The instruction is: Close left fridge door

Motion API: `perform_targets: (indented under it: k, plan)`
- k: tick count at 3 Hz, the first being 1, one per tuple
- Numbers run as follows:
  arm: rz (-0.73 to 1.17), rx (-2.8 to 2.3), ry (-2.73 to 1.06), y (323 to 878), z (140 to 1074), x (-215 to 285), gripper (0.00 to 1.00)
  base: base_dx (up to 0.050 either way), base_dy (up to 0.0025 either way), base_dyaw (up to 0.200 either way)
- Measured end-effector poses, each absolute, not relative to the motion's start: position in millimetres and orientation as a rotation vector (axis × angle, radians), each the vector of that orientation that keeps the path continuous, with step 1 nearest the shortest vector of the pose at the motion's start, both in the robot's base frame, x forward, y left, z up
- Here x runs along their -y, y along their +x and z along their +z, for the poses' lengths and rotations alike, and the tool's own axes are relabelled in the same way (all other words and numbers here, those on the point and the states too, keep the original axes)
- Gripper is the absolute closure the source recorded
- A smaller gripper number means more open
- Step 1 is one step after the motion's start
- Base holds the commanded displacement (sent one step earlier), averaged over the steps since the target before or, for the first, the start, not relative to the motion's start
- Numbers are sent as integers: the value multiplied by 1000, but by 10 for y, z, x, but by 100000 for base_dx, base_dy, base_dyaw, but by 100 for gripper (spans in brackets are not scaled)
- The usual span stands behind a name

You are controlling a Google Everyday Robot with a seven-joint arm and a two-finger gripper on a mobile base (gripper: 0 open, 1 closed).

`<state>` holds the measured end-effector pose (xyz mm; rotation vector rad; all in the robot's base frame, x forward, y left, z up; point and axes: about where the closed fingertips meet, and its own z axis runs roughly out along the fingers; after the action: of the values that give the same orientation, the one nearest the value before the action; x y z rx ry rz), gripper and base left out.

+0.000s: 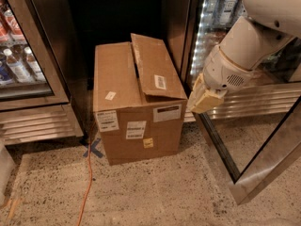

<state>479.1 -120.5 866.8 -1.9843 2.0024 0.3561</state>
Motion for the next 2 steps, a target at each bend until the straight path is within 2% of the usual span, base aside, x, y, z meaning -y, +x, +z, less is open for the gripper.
perform_targets:
  k: [2]
  plan:
    - [356, -2002, -1984, 4791, 8668, 1205, 100, 4821, 4, -71]
